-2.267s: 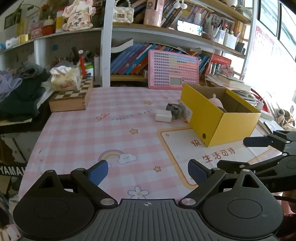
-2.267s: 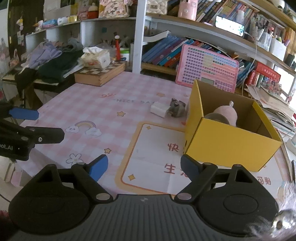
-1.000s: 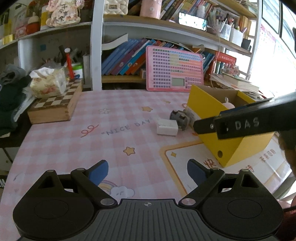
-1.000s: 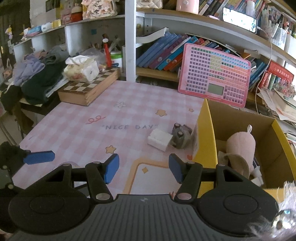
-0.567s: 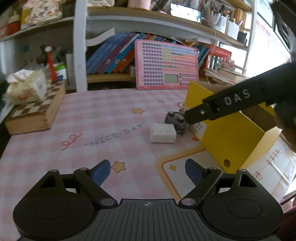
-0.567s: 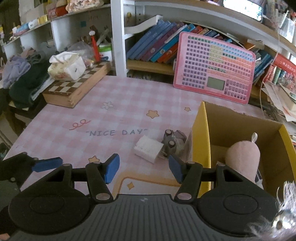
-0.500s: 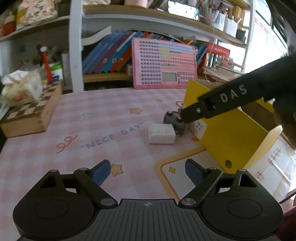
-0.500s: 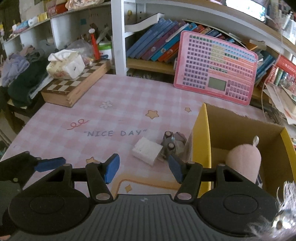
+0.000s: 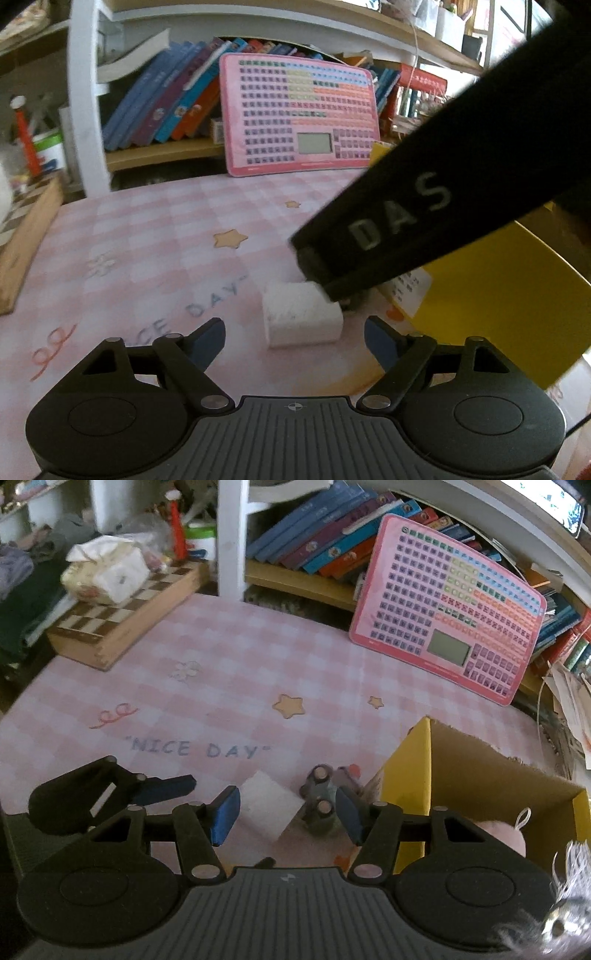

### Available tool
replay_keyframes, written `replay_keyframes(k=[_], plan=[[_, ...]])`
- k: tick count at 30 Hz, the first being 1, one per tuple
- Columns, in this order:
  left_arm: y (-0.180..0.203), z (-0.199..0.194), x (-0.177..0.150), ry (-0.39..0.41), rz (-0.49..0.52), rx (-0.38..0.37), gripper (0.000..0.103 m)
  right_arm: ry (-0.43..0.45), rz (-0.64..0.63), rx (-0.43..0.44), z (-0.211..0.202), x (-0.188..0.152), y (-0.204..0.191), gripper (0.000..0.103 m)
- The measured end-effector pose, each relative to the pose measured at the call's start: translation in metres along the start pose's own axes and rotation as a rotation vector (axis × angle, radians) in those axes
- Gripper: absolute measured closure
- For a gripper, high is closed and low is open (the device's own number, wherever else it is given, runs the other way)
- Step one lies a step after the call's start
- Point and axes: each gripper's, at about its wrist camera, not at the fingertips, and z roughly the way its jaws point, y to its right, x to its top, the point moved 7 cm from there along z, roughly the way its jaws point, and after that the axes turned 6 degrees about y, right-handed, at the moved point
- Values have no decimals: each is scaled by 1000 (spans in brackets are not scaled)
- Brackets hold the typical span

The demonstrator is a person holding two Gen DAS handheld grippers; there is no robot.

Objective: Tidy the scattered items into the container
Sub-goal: 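Grasp the white eraser block with the left tool while the right tool grasps the grey toy car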

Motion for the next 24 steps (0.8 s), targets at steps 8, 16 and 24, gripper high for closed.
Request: replay_keyframes(k=[8, 16, 24], plan=[[3, 31, -4, -42, 29, -22, 34, -107, -100, -39, 33, 9, 13, 46], [-21, 11, -14, -50, 44, 8, 50, -210, -352, -61, 57, 5, 7, 46], [-65, -37, -35, -82, -107, 108, 50, -317, -667, -89, 80, -7, -1, 37]])
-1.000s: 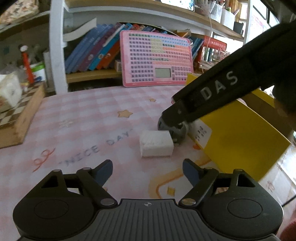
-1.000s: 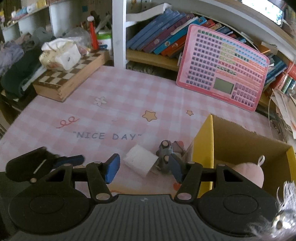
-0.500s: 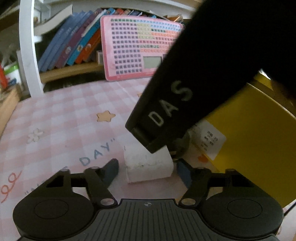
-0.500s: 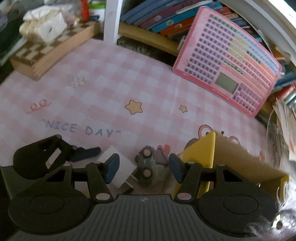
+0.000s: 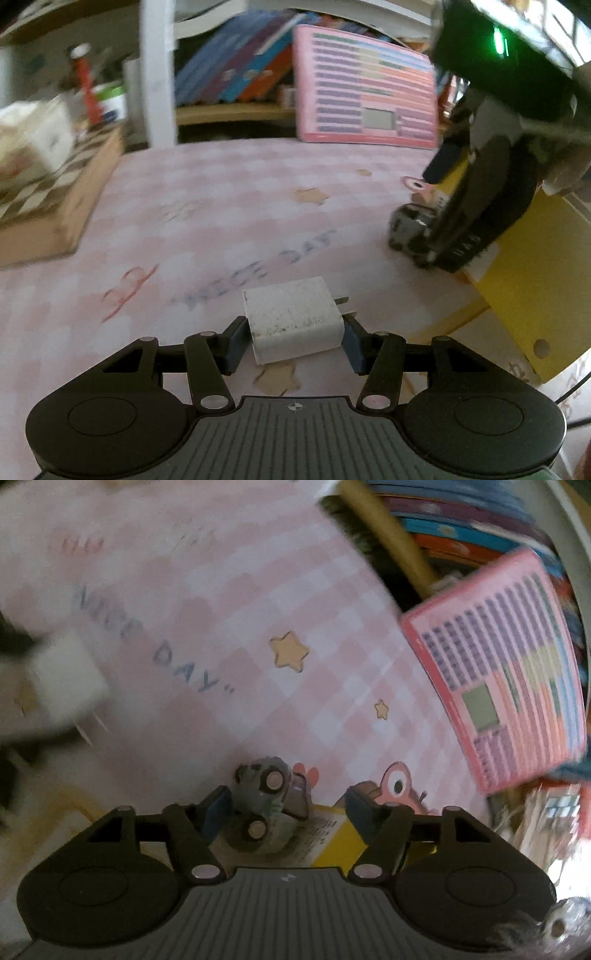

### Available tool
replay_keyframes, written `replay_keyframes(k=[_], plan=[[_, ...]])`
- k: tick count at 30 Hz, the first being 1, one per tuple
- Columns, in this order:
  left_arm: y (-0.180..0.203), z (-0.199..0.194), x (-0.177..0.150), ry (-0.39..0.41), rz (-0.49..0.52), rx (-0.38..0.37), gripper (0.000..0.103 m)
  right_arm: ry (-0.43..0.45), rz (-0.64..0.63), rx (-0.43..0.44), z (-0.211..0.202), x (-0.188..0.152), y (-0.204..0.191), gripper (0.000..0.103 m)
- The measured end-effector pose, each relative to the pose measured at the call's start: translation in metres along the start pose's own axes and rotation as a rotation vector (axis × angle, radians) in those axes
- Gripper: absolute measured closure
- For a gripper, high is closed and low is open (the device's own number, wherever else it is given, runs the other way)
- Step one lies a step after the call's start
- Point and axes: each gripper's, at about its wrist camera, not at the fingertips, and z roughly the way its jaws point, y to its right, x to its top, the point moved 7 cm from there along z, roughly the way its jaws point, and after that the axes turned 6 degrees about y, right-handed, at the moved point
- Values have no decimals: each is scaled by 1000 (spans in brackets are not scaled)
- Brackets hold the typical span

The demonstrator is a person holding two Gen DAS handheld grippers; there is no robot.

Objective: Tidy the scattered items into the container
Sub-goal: 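Grasp the white eraser block with the left tool while the right tool grasps the grey toy car, then lift and carry the white block and grey toy car toward the yellow box with both tools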

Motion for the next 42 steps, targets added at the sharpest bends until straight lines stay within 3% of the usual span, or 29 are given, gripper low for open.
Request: replay_keyframes(k=[1, 6, 8, 11, 14, 15, 18, 21, 27, 33, 38, 40, 42], plan=[[-2, -5, -2, 0, -14, 5, 50, -10, -45, 14, 2, 0, -3, 43], [-10, -20, -4, 15, -52, 20, 50, 22, -247, 16, -4, 5, -27, 41], [-11, -26, -5, 23, -60, 22, 50, -16, -224, 54, 1, 1, -30, 43], [-12, -34, -8, 26, -68, 30, 50, -42, -196, 58, 6, 0, -26, 35], [-13, -41, -12, 25, -81, 36, 50, -79, -143, 68, 11, 1, -16, 36], [-14, -44, -12, 29, -82, 38, 50, -88, -138, 64, 13, 1, -14, 42], [-18, -56, -11, 50, -90, 46, 50, -81, -126, 67, 11, 0, -11, 44], [-23, -66, -11, 64, -98, 62, 50, -8, -102, 72, -4, 7, -14, 56], [-28, -78, -16, 64, -111, 77, 50, 111, 12, 139, -34, 19, -34, 59], [-31, -93, -21, 77, -133, 87, 50, 212, 309, 284, -53, 30, -49, 58], [-30, -100, -24, 81, -143, 85, 50, 277, 396, 237, -54, 25, -60, 55], [-29, -103, -24, 85, -137, 87, 50, 282, 414, 229, -51, 22, -62, 37], [-28, -106, -24, 93, -134, 87, 50, 262, 443, 221, -48, 15, -63, 34]])
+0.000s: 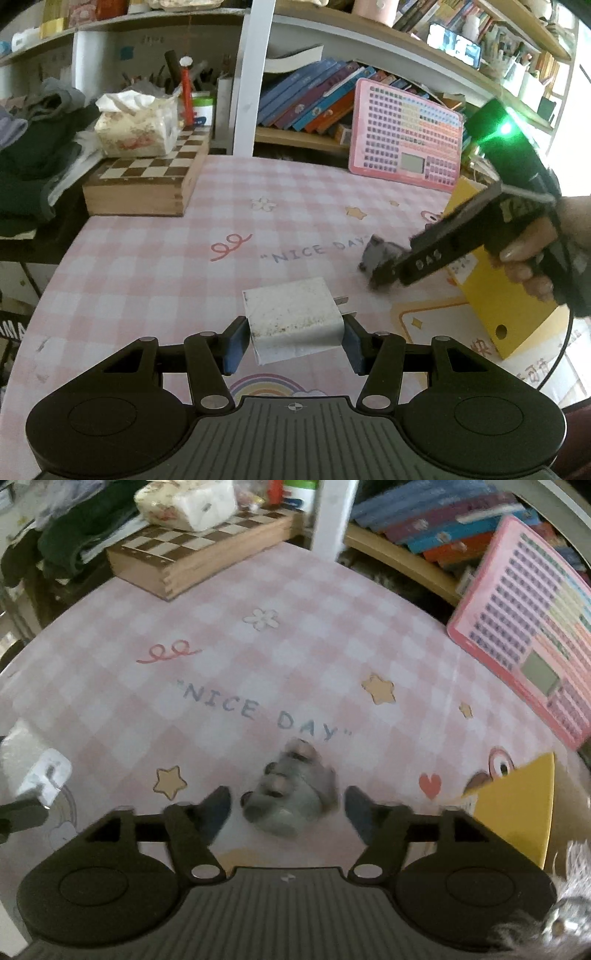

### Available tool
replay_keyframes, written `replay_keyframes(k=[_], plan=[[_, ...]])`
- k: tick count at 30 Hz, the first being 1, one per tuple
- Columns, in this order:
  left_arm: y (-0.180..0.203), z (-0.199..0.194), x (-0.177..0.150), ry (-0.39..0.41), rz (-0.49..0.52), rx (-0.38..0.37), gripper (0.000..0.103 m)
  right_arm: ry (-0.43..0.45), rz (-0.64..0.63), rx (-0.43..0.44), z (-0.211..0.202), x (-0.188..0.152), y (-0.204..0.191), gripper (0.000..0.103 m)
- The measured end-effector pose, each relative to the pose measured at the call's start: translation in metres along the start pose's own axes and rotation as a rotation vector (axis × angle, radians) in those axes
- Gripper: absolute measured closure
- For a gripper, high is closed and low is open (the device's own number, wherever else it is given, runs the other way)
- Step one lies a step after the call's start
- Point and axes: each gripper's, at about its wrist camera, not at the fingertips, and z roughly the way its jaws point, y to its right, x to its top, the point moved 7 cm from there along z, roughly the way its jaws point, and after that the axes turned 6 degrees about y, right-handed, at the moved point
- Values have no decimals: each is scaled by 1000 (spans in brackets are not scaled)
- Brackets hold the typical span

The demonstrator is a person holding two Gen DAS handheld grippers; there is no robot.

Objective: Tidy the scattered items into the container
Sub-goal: 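Lift and carry the white block and grey toy car toward the yellow box with both tools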

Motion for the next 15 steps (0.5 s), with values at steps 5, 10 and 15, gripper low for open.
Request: replay_keyframes(k=[5, 10, 15], plan=[[2, -6, -2, 5, 1, 4, 50, -21, 21, 61, 3, -13, 4, 34], [4, -10, -5, 6, -1, 8, 50, -15, 24, 70, 7, -13, 5, 34], [4, -13, -4, 9, 4, 10, 50, -47, 113, 83, 18, -10, 7, 42]])
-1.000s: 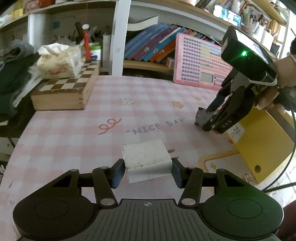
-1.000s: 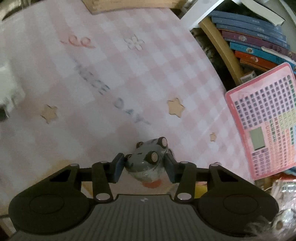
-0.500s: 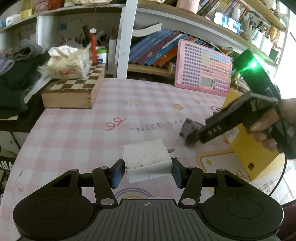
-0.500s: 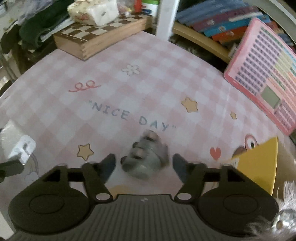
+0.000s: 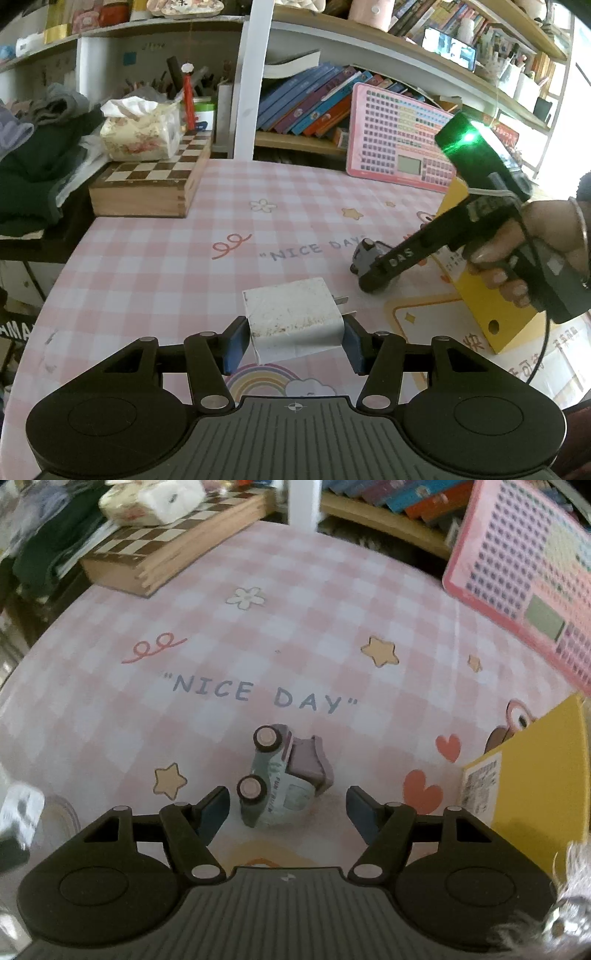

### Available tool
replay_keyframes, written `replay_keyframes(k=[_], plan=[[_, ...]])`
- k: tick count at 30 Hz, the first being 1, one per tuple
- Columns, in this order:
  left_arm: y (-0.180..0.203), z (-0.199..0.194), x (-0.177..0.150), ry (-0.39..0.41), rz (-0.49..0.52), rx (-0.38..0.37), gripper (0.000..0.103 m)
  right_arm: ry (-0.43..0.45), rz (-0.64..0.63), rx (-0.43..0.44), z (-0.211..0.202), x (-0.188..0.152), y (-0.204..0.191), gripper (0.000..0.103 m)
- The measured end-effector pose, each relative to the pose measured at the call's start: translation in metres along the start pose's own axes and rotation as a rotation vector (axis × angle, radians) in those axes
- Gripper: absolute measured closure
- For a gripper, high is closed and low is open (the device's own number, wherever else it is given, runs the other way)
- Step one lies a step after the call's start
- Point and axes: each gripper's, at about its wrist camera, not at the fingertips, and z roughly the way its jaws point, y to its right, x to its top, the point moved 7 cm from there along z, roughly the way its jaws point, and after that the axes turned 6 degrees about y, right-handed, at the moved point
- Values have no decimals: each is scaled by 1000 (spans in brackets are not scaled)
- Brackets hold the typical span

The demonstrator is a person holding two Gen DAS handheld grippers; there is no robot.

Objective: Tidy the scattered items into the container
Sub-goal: 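Lift and carry the white block and grey toy car toward the yellow box with both tools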

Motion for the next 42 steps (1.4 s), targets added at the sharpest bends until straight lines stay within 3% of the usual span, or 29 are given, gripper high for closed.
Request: replay_keyframes(k=[2, 6, 21, 35, 42], plan=[[0, -1, 0, -1, 1, 0, 50, -13, 17, 0, 4, -1, 0, 59], [1, -4, 0, -9, 4, -3, 50, -1, 23, 3, -1, -2, -3, 63], [20, -46, 16, 41, 37, -83, 50, 180, 93, 94, -102, -19, -13, 63], [44, -111, 6, 43, 57, -176, 50, 212, 163, 165, -178, -89, -38, 63], [53, -129, -2, 36, 72, -204, 50, 233, 176, 135, -197, -126, -49, 63]])
